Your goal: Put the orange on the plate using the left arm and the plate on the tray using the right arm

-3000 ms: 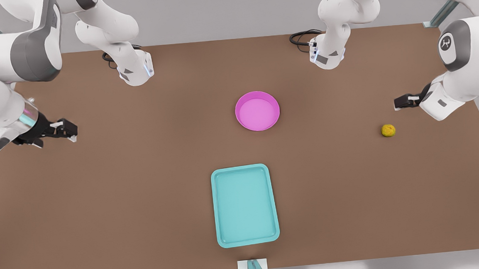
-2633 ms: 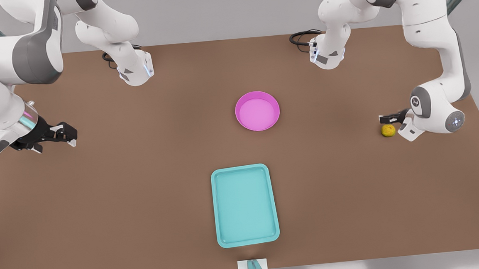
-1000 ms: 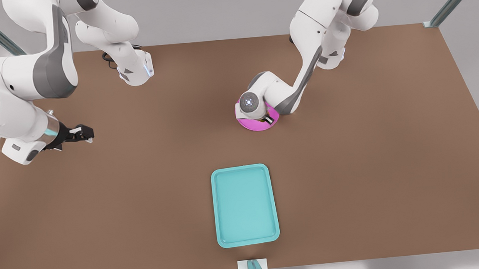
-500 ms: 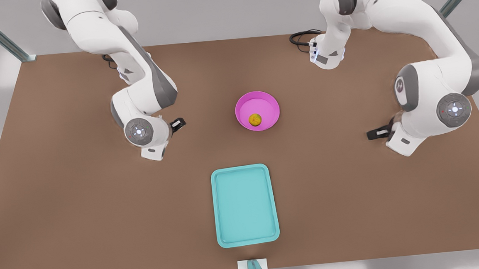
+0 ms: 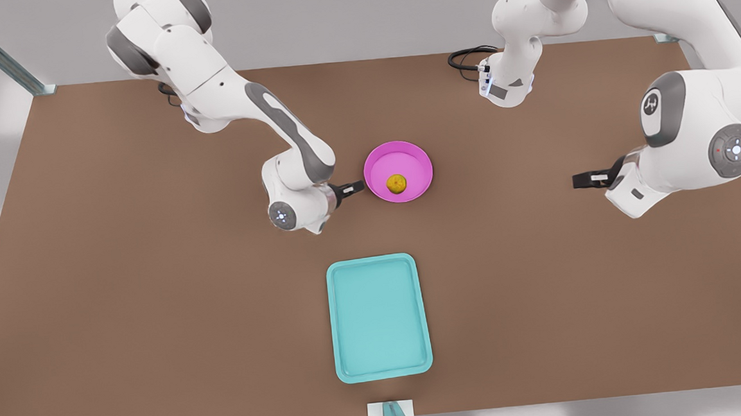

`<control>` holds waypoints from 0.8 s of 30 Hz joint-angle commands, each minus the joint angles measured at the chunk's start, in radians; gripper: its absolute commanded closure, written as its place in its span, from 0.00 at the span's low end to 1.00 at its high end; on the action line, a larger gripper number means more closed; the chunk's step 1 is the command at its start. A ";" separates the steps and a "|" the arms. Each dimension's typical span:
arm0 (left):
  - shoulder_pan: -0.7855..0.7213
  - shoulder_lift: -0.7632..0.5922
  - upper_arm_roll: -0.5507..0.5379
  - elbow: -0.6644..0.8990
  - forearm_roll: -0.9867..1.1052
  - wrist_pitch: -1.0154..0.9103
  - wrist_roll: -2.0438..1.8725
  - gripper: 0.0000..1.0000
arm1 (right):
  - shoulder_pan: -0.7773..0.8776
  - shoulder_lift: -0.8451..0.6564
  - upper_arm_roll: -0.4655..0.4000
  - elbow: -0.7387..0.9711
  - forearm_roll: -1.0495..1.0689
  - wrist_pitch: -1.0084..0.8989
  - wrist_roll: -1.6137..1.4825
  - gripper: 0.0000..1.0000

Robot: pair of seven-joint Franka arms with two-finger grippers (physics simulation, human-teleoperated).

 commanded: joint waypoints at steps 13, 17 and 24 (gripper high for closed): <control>-0.001 -0.008 0.001 -0.009 0.002 -0.055 -0.002 0.00 | 0.102 0.156 0.032 0.079 0.047 0.102 -0.182 0.00; -0.001 -0.009 0.001 -0.009 0.000 -0.061 -0.002 0.00 | 0.114 0.191 0.034 0.079 0.047 0.102 -0.199 0.00; -0.001 -0.003 0.001 -0.009 0.000 -0.060 -0.001 0.00 | 0.137 0.205 0.037 0.082 0.050 0.102 -0.211 0.44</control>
